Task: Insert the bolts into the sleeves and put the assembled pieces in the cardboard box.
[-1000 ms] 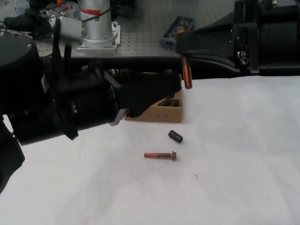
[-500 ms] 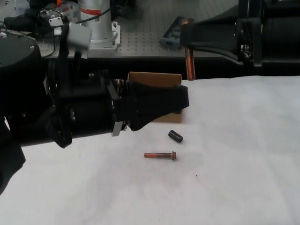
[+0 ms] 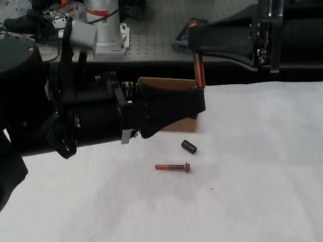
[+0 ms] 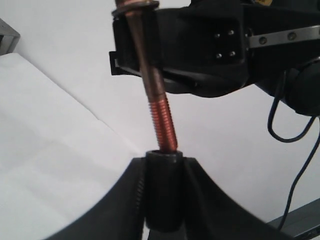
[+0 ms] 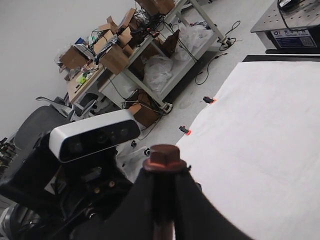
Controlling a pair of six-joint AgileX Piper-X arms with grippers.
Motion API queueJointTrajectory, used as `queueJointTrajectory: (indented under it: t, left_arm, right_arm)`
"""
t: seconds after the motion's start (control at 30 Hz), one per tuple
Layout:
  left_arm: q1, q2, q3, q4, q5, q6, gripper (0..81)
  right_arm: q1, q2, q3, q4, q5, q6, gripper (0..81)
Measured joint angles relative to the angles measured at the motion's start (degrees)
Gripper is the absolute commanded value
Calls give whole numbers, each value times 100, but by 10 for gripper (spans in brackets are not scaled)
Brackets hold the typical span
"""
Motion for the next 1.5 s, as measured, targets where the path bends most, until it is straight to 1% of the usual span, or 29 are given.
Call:
queueJointTrajectory:
  t: [0.37, 0.8, 0.93, 1.13, 1.5]
  left_arm:
    - [0, -4, 14, -70, -63, -128, 6]
    - [-58, -14, 14, -117, -743, -134, 6]
    - [-58, -14, 14, -117, -832, -134, 6]
    - [-58, -14, 14, -216, -1151, -142, 6]
    - [-58, -28, 1, -294, -1375, -149, 6]
  right_arm:
    - [56, 0, 0, 2, 43, 0, 29]
    - [69, 0, 0, -73, 326, 0, 29]
    - [69, 0, 0, -73, 335, 0, 29]
    - [86, 0, 0, -36, 351, -10, 29]
    - [111, 0, 0, 64, 280, -33, 29]
